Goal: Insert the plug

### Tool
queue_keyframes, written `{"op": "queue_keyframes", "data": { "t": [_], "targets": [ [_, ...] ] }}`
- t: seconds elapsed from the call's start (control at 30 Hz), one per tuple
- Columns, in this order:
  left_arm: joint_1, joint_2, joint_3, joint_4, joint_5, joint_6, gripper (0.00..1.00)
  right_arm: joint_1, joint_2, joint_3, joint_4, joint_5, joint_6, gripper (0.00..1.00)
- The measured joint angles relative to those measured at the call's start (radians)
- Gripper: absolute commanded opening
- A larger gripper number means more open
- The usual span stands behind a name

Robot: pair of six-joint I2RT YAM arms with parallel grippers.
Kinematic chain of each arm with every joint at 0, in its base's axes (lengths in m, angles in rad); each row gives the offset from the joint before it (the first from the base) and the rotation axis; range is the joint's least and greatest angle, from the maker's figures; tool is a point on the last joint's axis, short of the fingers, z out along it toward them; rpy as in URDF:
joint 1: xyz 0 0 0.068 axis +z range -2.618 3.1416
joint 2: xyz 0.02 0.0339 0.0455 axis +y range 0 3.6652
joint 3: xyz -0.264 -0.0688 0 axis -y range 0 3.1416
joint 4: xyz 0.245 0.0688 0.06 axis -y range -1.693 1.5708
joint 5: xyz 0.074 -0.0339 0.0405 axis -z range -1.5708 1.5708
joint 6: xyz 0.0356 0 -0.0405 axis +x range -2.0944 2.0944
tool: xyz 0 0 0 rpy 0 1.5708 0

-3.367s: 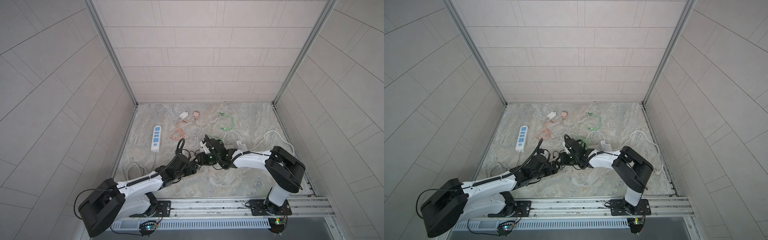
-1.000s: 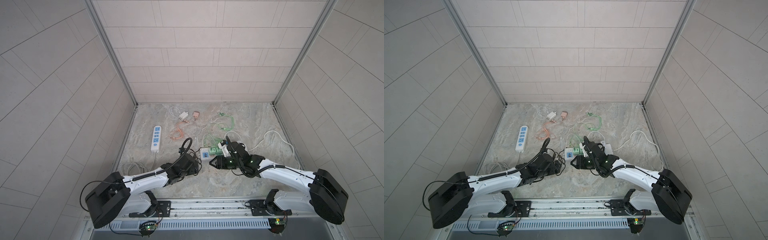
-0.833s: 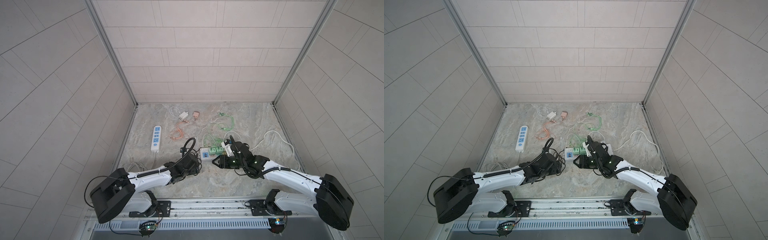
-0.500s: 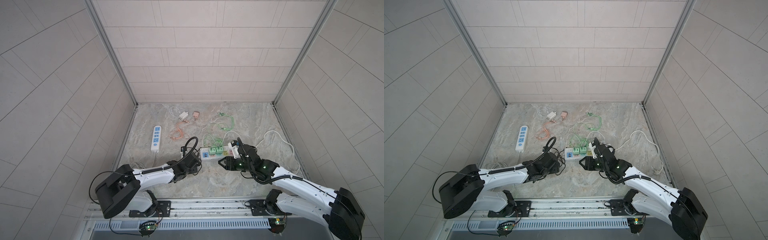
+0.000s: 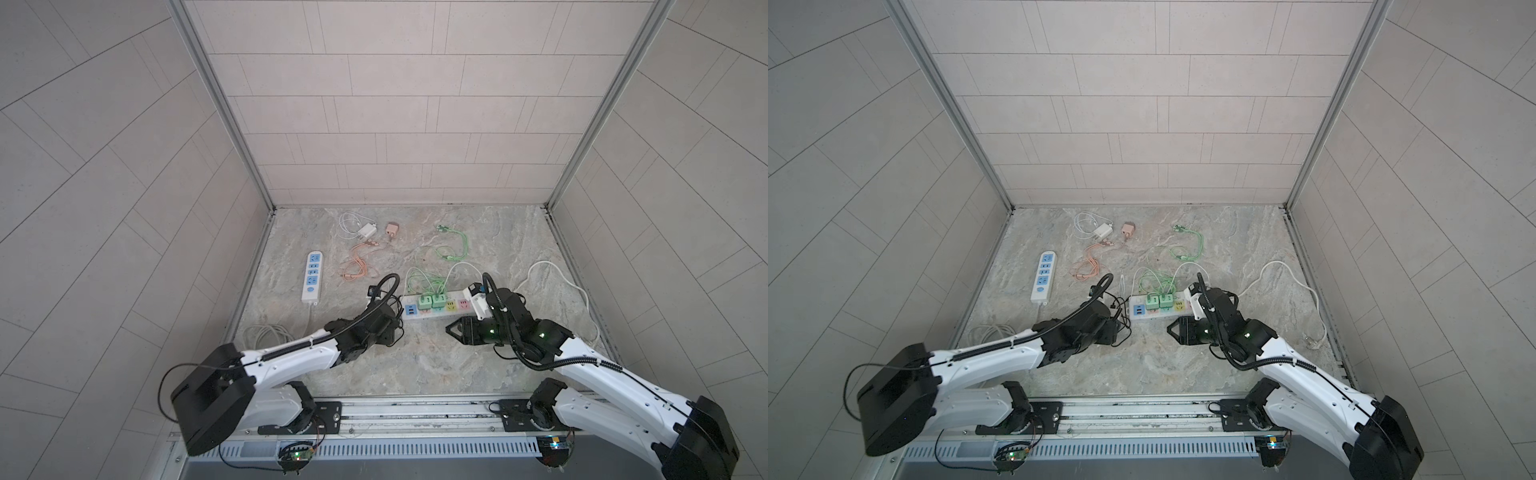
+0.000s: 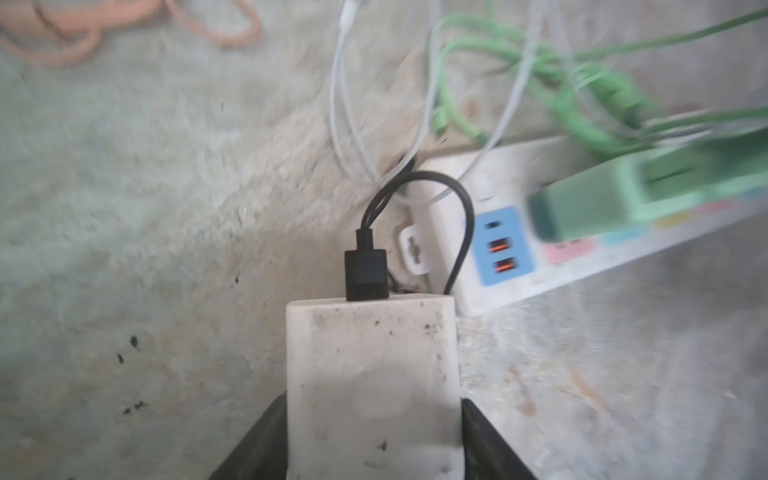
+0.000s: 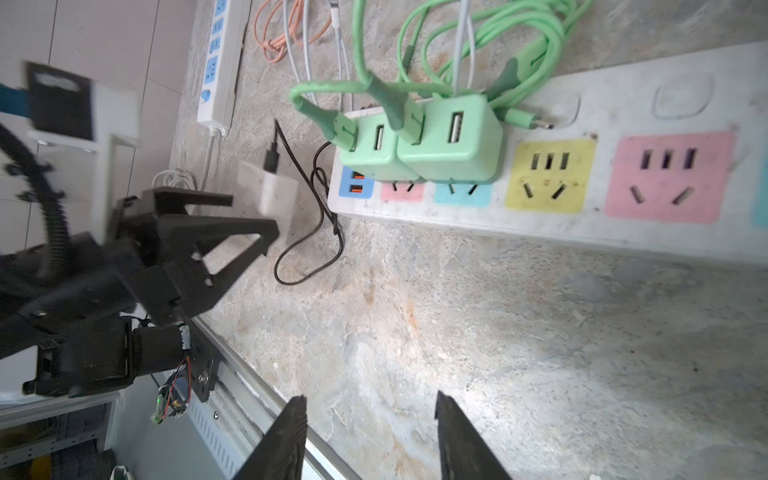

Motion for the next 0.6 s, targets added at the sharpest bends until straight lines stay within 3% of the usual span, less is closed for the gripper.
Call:
{"op": "queue_keyframes", "data": {
  "t": [0.23,0.43,0.6],
  "targets": [
    [0.000,-0.279,-0.074,0.070,0.013,0.196,0.39,0.000,0.008,0.138,-0.019,-0.106,-0.020,0.50],
    [0.000,-0.373,-0.193,0.164,0.102,0.298,0.40,0.021,0.109,0.225,0.034,-0.173,-0.002,0.50],
    [0.000,-0.418,-0.204,0.208,0.168,0.359,0.40,0.111,0.245,0.303,0.092,-0.193,0.016,0.50]
  ]
}}
